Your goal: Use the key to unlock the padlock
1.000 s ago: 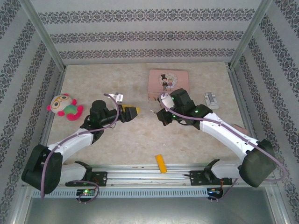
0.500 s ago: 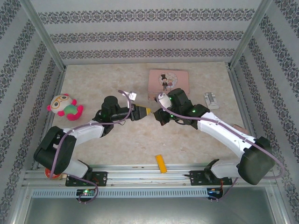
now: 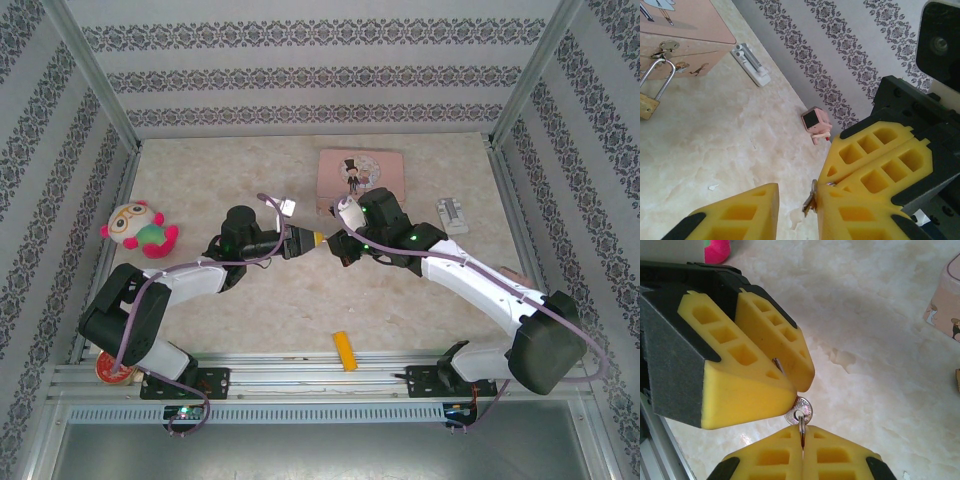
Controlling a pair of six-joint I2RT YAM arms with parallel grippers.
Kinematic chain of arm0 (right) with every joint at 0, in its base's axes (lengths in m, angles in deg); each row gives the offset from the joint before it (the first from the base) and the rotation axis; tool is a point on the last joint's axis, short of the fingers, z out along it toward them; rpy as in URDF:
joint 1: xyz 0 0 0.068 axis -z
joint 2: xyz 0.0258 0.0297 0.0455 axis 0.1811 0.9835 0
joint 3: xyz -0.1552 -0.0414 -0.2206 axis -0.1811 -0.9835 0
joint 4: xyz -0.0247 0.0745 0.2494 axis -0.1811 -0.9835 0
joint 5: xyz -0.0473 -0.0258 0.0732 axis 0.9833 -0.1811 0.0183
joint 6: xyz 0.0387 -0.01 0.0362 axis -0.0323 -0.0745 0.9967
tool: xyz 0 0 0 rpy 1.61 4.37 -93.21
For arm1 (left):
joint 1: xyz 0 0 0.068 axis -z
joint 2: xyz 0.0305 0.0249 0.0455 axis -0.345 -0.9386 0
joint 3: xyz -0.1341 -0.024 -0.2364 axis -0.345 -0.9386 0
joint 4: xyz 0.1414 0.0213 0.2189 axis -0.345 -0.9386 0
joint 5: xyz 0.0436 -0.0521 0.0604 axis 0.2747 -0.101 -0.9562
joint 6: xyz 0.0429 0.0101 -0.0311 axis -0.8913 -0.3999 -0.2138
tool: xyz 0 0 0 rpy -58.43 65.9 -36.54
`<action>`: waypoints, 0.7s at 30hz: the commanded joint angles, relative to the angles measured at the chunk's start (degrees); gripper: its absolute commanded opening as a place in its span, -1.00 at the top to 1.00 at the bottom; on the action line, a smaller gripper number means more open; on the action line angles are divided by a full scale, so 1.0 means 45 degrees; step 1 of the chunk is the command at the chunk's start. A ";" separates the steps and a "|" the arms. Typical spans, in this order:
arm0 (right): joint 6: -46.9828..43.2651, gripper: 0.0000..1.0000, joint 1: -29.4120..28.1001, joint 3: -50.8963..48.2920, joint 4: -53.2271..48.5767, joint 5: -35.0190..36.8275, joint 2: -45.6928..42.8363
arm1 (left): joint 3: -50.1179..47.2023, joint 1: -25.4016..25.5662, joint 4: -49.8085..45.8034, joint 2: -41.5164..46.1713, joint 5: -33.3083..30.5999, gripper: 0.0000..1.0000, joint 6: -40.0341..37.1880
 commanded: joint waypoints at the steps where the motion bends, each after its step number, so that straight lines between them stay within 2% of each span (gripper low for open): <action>1: 0.0158 1.00 -0.0145 0.0158 0.0332 -0.0263 0.0125 | 0.0295 0.0141 0.0536 0.0042 0.0112 0.50 -0.0135; 8: 0.0221 1.00 -0.0139 0.0082 0.0358 -0.0234 0.0094 | 0.0236 0.0127 0.0634 0.0118 -0.0091 0.43 -0.0154; 13: 0.0218 1.00 -0.0134 0.0071 0.0380 -0.0254 0.0101 | 0.0179 0.0131 0.0634 0.0190 -0.0239 0.53 -0.0157; 18: 0.0226 1.00 -0.0140 0.0069 0.0416 -0.0332 0.0149 | 0.0177 0.0134 0.0673 0.0275 -0.0384 0.54 -0.0139; 21: 0.0232 1.00 -0.0149 0.0023 0.0428 -0.0332 0.0135 | 0.0173 0.0131 0.0804 0.0313 -0.0485 0.46 -0.0090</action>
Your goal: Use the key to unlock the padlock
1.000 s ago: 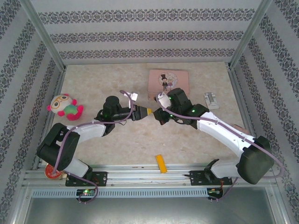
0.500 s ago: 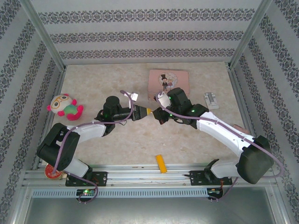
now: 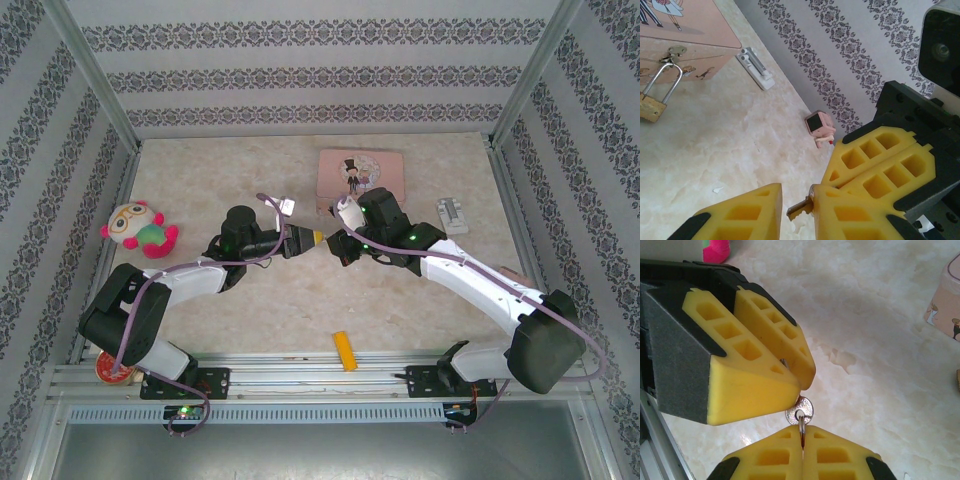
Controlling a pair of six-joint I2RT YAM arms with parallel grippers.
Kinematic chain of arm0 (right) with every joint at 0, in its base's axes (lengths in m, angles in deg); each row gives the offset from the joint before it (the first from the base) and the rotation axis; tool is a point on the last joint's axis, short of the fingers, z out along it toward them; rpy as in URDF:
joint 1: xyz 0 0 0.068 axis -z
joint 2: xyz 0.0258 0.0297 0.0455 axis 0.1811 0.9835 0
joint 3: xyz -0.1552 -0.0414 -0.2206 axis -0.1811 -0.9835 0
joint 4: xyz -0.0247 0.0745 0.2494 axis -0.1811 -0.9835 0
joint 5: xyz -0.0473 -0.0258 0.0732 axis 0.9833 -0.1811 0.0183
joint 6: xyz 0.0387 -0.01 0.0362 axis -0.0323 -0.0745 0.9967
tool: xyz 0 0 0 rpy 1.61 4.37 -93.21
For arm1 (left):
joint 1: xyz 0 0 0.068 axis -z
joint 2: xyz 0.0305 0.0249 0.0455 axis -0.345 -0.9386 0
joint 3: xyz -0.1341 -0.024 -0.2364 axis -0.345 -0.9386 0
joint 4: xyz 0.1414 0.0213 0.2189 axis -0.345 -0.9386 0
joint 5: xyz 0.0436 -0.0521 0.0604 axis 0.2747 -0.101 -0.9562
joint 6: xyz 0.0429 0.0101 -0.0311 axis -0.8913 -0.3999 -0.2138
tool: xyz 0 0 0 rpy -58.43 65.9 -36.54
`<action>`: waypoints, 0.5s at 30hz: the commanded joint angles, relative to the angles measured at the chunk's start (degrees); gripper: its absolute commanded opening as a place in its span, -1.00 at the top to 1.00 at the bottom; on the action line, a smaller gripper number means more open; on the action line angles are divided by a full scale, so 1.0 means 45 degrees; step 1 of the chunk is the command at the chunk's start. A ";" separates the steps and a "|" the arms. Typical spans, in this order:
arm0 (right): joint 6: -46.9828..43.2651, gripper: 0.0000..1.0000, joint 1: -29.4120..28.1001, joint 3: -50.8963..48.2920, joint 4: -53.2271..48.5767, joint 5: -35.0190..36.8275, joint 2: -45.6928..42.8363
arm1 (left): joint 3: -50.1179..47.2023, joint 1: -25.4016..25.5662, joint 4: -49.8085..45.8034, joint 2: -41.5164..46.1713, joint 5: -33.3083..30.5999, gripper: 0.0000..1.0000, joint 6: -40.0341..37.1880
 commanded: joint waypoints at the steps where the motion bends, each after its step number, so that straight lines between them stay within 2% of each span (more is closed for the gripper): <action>1: 0.0192 1.00 -0.0143 0.0028 0.0346 -0.0322 0.0072 | 0.0160 0.0128 0.0841 0.0311 -0.0189 0.44 -0.0069; 7: 0.0192 1.00 -0.0146 -0.0005 0.0388 -0.0300 0.0038 | 0.0168 0.0141 0.0918 0.0271 -0.0193 0.52 0.0011; 15: 0.0251 1.00 -0.0149 -0.0032 0.0452 -0.0361 0.0096 | 0.0119 0.0130 0.1175 0.0271 -0.0253 0.53 0.0168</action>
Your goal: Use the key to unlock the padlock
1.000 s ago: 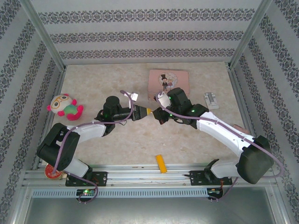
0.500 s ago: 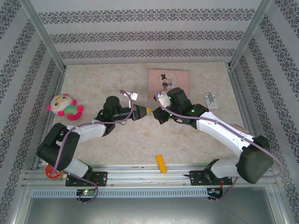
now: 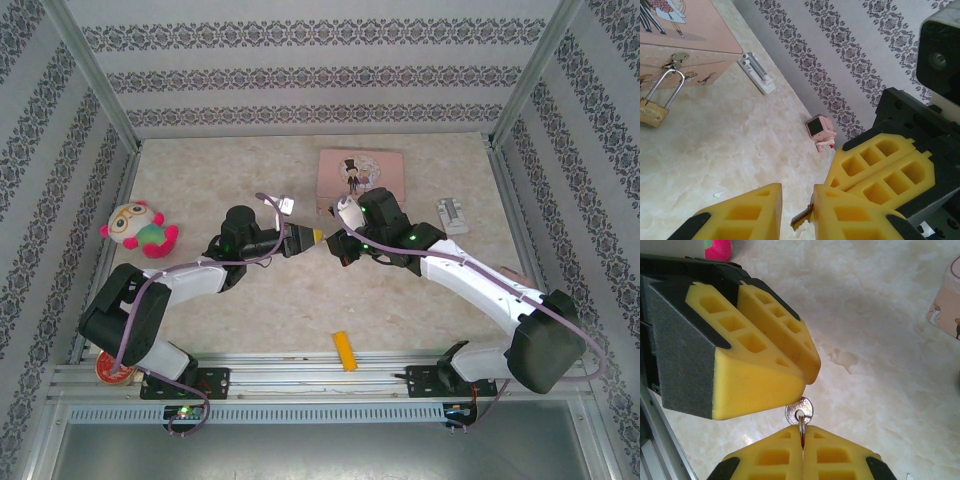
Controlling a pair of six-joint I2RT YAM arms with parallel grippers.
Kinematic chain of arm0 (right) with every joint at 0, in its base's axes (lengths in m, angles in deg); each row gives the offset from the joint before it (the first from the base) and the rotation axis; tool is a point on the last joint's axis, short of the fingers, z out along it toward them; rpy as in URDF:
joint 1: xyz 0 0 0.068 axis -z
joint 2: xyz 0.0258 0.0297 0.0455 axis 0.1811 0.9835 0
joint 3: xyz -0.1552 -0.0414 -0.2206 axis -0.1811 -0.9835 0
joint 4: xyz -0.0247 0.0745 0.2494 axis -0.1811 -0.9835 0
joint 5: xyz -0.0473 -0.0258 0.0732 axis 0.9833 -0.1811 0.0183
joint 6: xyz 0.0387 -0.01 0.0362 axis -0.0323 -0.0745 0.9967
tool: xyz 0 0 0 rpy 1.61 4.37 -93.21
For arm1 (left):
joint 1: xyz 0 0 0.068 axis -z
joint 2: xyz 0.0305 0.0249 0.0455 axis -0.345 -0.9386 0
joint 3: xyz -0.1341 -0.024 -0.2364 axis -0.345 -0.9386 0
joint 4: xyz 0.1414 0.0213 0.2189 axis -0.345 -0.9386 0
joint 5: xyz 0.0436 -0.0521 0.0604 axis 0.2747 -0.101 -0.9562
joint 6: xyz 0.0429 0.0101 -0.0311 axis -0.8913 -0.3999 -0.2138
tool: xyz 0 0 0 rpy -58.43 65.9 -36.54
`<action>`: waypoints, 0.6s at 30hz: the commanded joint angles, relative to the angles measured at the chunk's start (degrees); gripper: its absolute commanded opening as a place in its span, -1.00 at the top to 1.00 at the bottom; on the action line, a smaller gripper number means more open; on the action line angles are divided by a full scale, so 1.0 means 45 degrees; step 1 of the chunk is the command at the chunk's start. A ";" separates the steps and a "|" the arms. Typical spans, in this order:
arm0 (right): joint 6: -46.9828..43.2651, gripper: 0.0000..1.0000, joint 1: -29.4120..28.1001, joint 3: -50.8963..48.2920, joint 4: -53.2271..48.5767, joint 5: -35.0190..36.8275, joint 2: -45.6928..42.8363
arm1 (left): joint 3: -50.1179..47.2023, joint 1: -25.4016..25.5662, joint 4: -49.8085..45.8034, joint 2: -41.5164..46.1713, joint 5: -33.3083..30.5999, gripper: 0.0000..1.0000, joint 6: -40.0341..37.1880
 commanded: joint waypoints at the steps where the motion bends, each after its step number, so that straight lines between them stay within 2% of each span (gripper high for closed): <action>1: 0.0178 1.00 -0.0134 -0.0022 0.0424 -0.0264 0.0097 | 0.0120 0.0132 0.0957 0.0271 -0.0086 0.56 0.0104; 4: 0.0217 1.00 -0.0136 -0.0022 0.0471 -0.0254 0.0068 | 0.0109 0.0130 0.0977 0.0262 -0.0073 0.70 0.0125; 8: 0.0290 1.00 -0.0145 -0.0102 0.0595 -0.0205 0.0058 | 0.0179 0.0124 0.0869 0.0289 -0.0008 0.98 0.0145; 14: 0.0508 1.00 -0.0134 -0.0256 0.0721 -0.0074 -0.0081 | 0.0212 0.0136 0.0022 0.0691 -0.0046 1.00 -0.0394; 18: 0.0892 0.71 -0.0109 -0.0663 0.0956 0.0440 -0.0464 | 0.0626 0.0125 -0.2175 0.1497 -0.0060 1.00 -0.1947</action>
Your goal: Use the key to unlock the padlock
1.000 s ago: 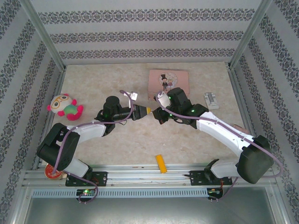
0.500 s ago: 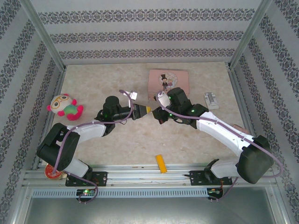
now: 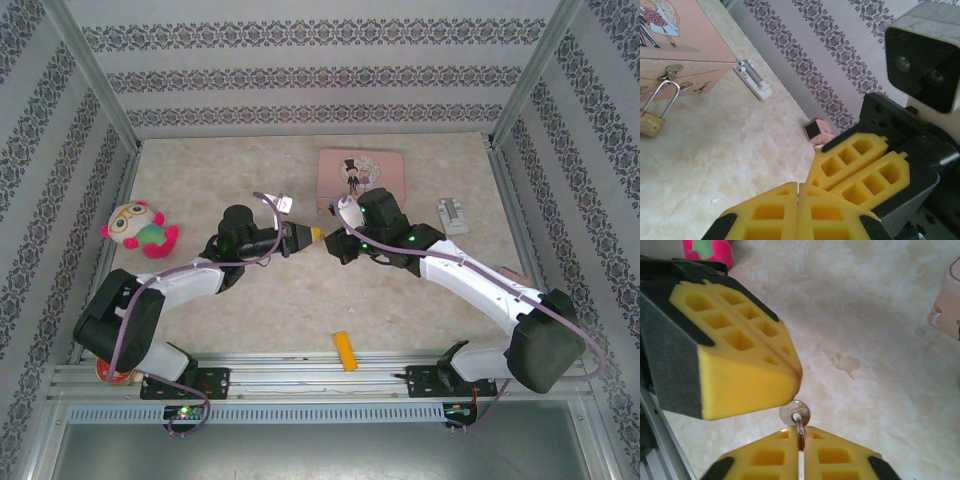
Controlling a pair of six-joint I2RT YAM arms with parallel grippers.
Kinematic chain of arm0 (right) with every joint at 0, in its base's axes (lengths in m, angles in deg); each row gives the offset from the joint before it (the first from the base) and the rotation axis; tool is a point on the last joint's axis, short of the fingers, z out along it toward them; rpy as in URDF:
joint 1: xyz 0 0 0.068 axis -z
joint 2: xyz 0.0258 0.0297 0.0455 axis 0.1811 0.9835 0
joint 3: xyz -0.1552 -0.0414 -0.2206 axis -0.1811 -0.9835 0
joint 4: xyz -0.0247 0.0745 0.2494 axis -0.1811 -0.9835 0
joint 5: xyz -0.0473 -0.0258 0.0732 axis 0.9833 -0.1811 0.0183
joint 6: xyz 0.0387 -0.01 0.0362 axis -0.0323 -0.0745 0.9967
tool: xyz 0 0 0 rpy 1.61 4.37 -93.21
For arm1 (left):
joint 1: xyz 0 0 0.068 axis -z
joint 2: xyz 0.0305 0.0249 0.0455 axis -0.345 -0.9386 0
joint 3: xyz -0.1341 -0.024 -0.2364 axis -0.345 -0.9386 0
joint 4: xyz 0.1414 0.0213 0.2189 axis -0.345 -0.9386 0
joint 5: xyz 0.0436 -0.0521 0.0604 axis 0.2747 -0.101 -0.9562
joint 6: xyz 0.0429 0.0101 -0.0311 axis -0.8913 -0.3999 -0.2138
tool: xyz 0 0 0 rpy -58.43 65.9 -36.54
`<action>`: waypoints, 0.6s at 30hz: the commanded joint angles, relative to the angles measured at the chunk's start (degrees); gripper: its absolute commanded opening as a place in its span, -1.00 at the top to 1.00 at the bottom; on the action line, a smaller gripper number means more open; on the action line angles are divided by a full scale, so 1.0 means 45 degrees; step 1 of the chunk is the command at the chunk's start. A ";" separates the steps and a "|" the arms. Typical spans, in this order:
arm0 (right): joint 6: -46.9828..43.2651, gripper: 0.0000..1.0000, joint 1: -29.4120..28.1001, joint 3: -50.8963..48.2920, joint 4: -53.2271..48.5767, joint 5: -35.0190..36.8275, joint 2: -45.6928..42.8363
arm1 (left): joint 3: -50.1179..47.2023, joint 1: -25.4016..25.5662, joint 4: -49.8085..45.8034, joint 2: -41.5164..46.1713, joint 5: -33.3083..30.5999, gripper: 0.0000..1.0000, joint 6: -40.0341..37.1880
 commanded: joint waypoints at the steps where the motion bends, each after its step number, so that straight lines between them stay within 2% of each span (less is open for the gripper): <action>1: 0.0503 0.68 -0.0089 -0.0581 0.0535 0.0632 -0.0605 | 0.0715 0.0115 -0.2220 0.1002 0.0041 1.00 -0.1826; 6: 0.1793 0.47 0.0293 -0.1881 0.1621 0.1462 -0.1701 | 0.1564 0.0120 -0.5481 0.2095 -0.0025 1.00 -0.4005; 10: 0.2909 0.34 0.0613 -0.3111 0.3135 0.1063 -0.2817 | 0.2149 0.0114 -0.7025 0.2525 0.0063 1.00 -0.4964; 16: 0.3539 0.13 0.0706 -0.4684 0.4959 0.0561 -0.4770 | 0.3556 0.0105 -0.9763 0.2680 0.1434 1.00 -0.6778; 18: 0.3890 0.12 0.0803 -0.5272 0.6049 -0.0241 -0.5251 | 0.3994 0.0129 -1.0661 0.2654 0.1863 1.00 -0.7384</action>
